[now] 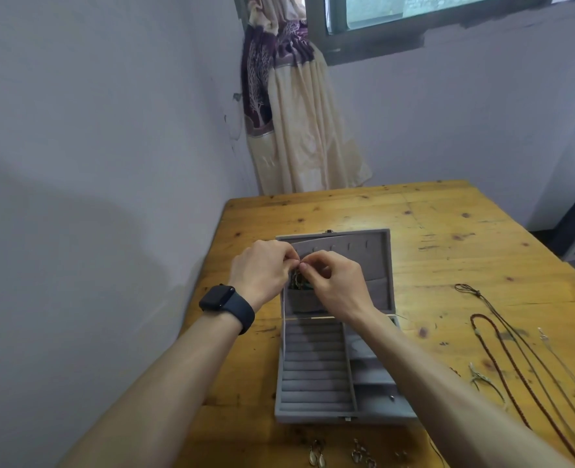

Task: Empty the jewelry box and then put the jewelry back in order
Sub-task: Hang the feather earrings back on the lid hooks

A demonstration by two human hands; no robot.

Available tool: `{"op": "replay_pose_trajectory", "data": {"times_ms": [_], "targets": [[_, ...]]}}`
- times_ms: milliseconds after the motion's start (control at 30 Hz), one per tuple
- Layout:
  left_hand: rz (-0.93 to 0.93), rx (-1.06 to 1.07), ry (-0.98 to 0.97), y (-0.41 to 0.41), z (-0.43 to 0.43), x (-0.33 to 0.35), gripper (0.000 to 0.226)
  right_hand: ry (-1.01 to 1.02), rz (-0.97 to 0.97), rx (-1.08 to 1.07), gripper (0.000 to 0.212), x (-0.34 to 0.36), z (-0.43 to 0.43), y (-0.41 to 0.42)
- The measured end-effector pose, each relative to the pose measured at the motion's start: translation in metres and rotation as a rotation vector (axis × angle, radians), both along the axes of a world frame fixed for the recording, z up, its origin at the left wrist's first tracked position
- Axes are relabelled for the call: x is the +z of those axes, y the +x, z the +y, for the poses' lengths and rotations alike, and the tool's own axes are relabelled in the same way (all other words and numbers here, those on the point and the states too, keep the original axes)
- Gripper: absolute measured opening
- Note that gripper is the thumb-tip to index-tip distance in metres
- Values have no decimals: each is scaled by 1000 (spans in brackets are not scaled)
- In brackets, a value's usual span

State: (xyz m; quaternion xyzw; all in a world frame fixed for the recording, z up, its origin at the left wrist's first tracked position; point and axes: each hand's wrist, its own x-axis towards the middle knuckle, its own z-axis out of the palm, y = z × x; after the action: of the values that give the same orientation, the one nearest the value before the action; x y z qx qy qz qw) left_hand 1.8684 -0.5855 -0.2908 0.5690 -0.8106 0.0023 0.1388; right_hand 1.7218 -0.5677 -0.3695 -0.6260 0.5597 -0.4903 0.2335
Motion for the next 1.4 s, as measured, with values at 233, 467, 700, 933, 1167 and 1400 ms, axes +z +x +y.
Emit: {"op": "replay_pose_trajectory", "data": {"times_ms": [233,467,700,933,1167,1400], "targets": [[135,-8,38,5,-3,-7,17,63,-6,3,12,2,-2,3],[410,56,-81,1,0,-10,19,128,-44,-48,13,5,-3,10],[805,172,342,1,-9,-20,70,181,-26,-139,19,10,-5,13],[854,101,304,7,-9,-30,62,192,-5,-231,25,22,-2,17],[834,97,255,9,-5,-29,58,296,13,-292,26,34,2,26],[870,82,267,11,-3,-30,64,308,-58,-332,23,34,7,33]]}}
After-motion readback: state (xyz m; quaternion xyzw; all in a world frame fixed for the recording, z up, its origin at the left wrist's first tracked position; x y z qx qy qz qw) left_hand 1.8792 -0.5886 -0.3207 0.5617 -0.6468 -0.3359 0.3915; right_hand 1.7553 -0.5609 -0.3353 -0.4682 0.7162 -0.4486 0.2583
